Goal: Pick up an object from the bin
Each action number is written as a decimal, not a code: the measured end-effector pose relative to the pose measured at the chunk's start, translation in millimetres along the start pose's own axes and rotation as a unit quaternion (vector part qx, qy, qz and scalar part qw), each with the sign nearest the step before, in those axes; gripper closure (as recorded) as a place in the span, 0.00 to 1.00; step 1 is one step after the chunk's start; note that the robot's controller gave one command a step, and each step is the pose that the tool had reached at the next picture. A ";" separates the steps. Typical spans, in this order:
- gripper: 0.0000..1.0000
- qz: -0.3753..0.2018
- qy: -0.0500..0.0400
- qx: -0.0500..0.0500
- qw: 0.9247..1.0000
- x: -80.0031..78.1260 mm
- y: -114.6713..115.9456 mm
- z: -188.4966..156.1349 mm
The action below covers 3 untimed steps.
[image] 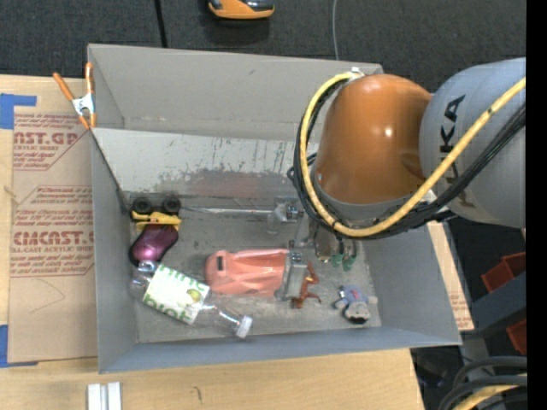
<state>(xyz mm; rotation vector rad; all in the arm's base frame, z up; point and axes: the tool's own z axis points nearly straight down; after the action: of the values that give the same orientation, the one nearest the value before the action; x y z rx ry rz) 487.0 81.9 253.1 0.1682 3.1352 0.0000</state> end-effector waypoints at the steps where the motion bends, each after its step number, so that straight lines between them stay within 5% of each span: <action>1: 0.00 -0.032 -0.004 -0.001 0.999 -38.3 4.9 43.1; 2: 0.00 0.008 0.001 0.000 1.000 -41.0 -8.1 76.1; 3: 1.00 0.011 0.000 0.000 1.000 -60.9 -19.8 110.2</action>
Offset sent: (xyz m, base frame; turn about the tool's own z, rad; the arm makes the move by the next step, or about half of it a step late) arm 0.0323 -0.0326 -0.1001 0.3040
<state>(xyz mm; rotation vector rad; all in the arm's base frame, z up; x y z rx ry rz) 545.6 55.7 143.0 0.2025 3.1338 -0.0005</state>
